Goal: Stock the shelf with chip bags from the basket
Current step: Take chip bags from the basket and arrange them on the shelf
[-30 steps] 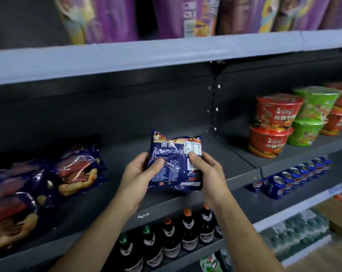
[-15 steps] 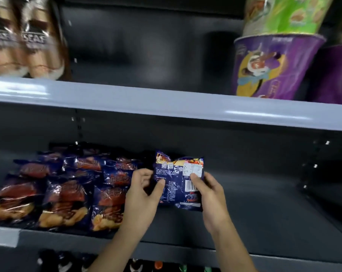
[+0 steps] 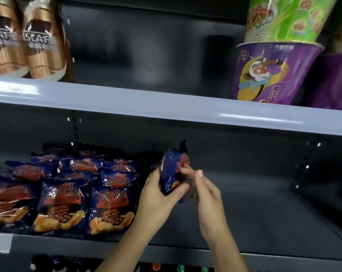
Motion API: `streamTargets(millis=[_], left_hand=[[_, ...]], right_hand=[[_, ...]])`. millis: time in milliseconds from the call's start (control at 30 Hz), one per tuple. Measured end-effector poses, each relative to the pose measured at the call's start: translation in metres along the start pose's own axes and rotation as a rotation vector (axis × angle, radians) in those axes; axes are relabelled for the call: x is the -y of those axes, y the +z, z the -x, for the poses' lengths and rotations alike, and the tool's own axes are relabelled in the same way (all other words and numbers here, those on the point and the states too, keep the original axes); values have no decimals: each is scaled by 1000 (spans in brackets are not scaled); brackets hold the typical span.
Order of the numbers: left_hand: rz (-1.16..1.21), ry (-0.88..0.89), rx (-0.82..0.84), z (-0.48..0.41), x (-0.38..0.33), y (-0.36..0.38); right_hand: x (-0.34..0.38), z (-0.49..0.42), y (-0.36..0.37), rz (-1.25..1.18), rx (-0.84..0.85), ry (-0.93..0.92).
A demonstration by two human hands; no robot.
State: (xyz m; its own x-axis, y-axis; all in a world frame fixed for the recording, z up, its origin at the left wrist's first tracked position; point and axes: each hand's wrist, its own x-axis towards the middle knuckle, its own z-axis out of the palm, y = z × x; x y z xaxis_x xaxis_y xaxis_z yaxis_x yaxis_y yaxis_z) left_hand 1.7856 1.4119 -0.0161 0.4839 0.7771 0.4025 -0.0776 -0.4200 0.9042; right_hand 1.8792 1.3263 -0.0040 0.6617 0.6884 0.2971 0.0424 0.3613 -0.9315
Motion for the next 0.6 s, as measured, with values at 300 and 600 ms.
streamTargets(millis=[300,600], left_hand=[[445,-213,37,-2,2,-9],[218,-220,57,-3,26,-12]], right_hand=[[-13,-5,-25,22,-153,45],[-27,-8,-24,74,-182,132]])
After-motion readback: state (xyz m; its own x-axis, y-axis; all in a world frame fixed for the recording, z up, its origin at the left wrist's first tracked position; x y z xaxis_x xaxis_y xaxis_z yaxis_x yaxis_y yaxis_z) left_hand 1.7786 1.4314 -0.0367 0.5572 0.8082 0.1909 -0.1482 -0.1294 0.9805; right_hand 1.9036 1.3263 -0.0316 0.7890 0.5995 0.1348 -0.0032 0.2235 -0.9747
